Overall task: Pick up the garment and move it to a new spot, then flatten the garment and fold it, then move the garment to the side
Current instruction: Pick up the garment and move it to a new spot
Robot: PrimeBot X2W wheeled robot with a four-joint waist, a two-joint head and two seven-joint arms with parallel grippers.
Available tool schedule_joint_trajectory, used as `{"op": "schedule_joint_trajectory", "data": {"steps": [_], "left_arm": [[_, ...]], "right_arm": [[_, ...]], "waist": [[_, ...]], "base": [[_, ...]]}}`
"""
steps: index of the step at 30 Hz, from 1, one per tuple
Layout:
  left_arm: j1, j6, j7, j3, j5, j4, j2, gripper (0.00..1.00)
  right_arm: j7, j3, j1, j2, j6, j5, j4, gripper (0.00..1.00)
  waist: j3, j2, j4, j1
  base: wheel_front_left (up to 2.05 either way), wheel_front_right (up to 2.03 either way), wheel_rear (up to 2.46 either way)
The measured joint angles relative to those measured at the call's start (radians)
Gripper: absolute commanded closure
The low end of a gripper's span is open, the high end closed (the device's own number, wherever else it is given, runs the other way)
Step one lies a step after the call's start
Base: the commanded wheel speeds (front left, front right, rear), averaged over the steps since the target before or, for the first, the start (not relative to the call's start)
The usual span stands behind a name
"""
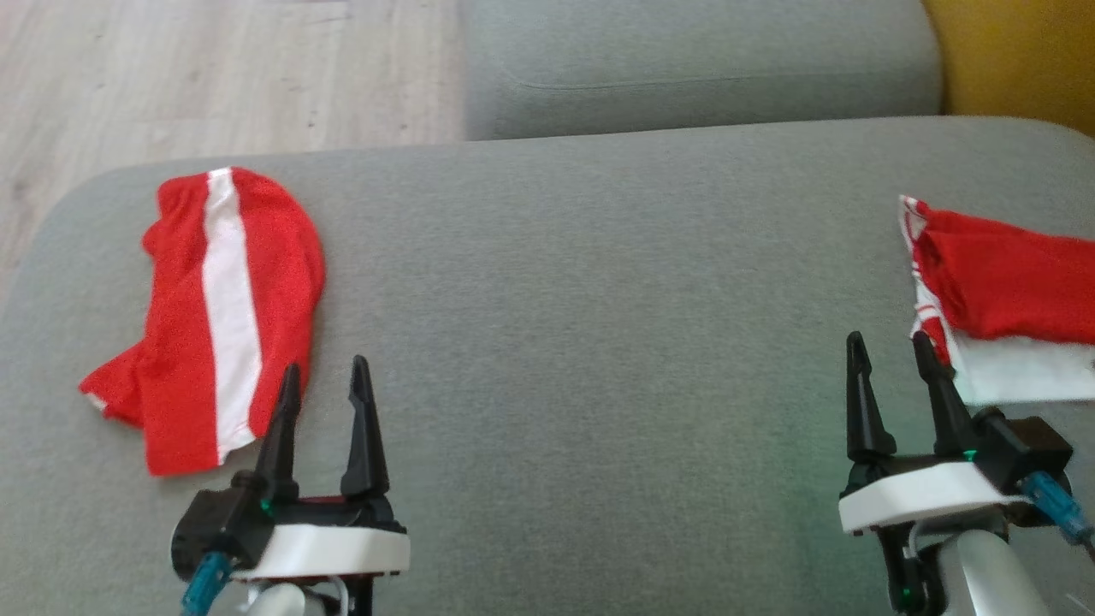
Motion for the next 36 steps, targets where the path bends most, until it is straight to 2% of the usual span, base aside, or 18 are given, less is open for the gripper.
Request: {"op": "schedule_joint_trajectory", "data": {"steps": [7,26,32,36], "left_arm": [[0.000,0.002,0.000,0.023,0.004,0.007,0.000,0.00],[0.014,-0.003,0.000,0.081,0.040,0.012,0.000,0.00],[0.030,-0.017,0.000,0.088,0.061,0.014,0.001,0.00],[0.011,-0.036,0.000,0.136,0.080,0.030,0.002,0.00]], "right_arm": [[0.000,0.032,0.032,0.000,0.000,0.010,-0.002,0.00],[0.000,0.132,0.041,0.000,0.000,0.066,0.000,0.00],[0.000,0.142,0.041,0.000,0.000,0.066,0.000,0.00],[0.000,0.140,0.039,0.000,0.000,0.077,0.000,0.00]], "waist": [[-0.011,0.0000,0.073,0.0000],[-0.036,0.0000,0.330,-0.0001],[-0.033,0.0000,0.353,-0.0001],[-0.007,0.0000,0.347,-0.0001]], "base": [[0.00,0.00,0.00],[0.00,0.00,0.00],[0.00,0.00,0.00],[0.00,0.00,0.00]]}}
